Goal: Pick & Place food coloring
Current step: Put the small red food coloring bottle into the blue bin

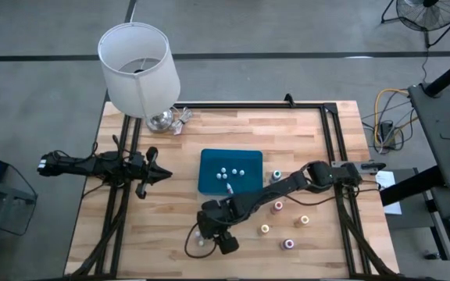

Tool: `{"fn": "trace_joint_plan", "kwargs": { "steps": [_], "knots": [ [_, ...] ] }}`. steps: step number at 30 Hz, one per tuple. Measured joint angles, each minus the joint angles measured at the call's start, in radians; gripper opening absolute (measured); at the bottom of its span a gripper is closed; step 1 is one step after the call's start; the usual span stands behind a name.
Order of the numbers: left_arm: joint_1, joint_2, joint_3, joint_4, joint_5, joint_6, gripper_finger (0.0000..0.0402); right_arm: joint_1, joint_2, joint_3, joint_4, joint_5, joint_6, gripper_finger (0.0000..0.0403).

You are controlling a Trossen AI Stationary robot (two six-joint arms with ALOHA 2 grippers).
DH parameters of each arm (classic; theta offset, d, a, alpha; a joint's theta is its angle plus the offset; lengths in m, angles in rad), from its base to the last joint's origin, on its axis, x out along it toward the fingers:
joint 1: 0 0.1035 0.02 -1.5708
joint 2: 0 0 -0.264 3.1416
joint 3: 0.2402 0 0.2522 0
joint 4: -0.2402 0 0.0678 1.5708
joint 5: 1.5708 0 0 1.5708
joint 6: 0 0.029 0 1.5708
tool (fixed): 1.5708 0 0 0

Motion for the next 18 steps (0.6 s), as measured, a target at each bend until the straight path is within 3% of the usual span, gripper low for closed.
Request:
{"fn": "trace_joint_plan", "kwargs": {
  "steps": [18],
  "knots": [
    [0.000, 0.000, 0.000, 0.000, 0.000, 0.000, 0.0000, 0.000, 0.017, -0.001, 0.013, 0.009, 0.050, 0.0190]
  ]
}}
